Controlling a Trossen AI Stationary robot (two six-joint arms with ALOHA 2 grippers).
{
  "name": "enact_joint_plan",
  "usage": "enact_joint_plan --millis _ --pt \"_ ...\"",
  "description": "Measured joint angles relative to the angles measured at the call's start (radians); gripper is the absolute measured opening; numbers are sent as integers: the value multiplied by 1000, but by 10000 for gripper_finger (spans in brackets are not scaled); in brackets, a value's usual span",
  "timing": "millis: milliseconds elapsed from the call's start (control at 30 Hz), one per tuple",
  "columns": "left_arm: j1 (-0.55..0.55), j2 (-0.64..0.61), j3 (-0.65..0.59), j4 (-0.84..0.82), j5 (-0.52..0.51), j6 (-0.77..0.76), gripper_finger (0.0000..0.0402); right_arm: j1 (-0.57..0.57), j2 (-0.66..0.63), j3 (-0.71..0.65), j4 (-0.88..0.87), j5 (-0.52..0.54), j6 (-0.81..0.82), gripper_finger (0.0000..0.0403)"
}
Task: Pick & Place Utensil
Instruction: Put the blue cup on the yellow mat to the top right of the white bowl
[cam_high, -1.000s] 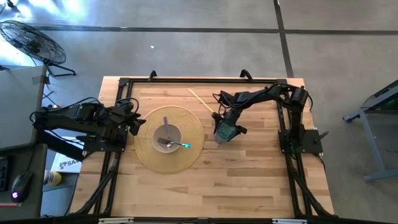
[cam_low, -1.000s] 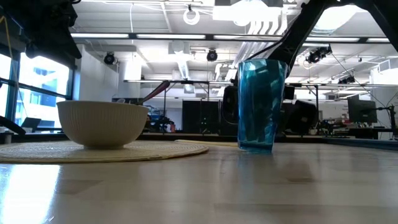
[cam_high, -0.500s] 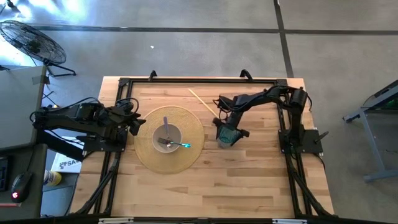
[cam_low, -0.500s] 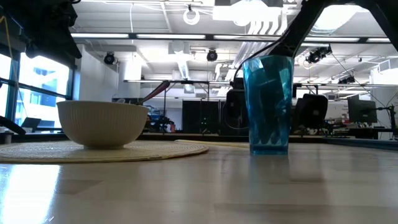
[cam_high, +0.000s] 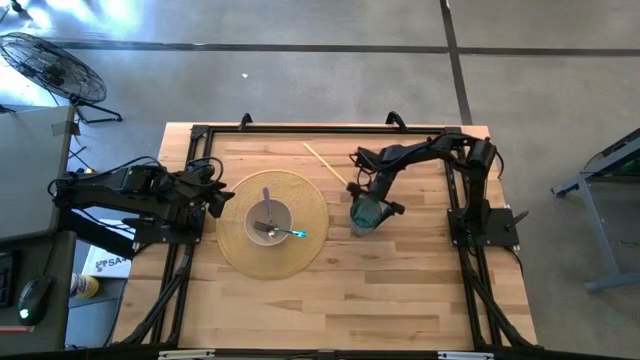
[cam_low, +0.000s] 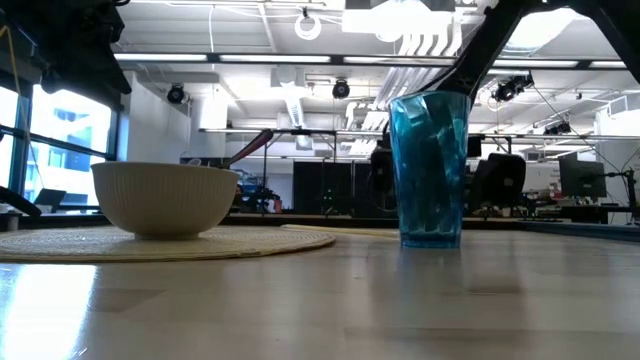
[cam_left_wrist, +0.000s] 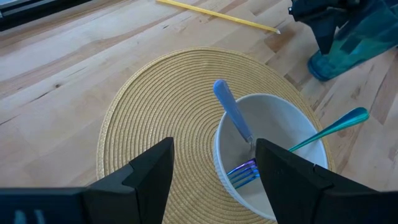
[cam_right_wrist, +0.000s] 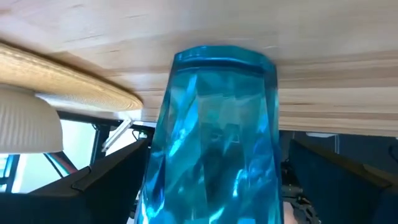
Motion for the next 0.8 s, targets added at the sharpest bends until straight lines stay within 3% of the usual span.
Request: enact_joint_plan --millis 400,600,800 --pt "0 0 0 0 0 0 223 -110 0 0 -67 59 -166 382" --pt "0 0 0 0 0 0 223 -197 -5 0 -282 120 -398 382" --pt "0 0 -1 0 0 0 223 -268 -72 0 -525 272 -674 374"
